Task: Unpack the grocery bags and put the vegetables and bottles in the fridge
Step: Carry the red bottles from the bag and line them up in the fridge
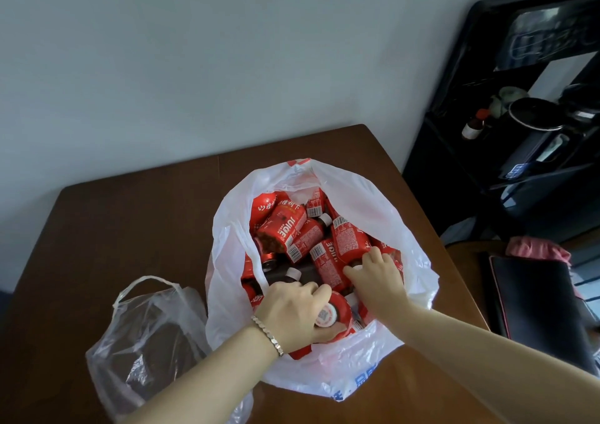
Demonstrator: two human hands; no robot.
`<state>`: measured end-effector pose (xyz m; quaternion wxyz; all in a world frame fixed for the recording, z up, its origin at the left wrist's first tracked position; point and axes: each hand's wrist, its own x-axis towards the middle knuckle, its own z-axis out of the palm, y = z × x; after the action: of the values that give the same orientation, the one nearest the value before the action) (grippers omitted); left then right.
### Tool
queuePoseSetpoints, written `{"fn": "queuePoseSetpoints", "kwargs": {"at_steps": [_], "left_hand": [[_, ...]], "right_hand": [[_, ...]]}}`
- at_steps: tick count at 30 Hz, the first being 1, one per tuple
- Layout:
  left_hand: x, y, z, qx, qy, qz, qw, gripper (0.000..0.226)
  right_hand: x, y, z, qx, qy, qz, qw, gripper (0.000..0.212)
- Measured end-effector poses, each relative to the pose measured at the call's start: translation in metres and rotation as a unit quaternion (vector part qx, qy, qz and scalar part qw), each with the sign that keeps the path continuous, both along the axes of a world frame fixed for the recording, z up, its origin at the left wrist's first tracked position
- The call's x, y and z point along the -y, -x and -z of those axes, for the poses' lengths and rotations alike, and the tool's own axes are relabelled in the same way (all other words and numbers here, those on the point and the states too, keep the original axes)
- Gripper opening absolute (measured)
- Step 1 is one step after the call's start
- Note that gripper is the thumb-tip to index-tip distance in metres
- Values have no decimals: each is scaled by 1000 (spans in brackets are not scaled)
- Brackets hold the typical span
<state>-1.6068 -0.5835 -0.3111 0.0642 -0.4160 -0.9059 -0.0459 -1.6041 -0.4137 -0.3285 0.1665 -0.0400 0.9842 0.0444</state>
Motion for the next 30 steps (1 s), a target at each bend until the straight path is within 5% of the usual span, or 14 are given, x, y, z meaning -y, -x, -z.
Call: {"fn": "queuePoseSetpoints", "kwargs": {"at_steps": [12,21,27,30], "left_hand": [[1,-6,-8,8,23,-26,999,58],[-5,3,-55,89,-6,-152,984,46],[-7,8,-120,-42,-127,-23,991,56],[-27,-8,-156,-52,-97,35,993,56]], "right_hand": [[-20,-15,-76,-98,267,102,953,20],[-15,-65,-143,-148,245,181,941,26],[-7,-120,-195,-270,259,309,875,20],[-10,-152,-212,-309,251,376,837,23]]}}
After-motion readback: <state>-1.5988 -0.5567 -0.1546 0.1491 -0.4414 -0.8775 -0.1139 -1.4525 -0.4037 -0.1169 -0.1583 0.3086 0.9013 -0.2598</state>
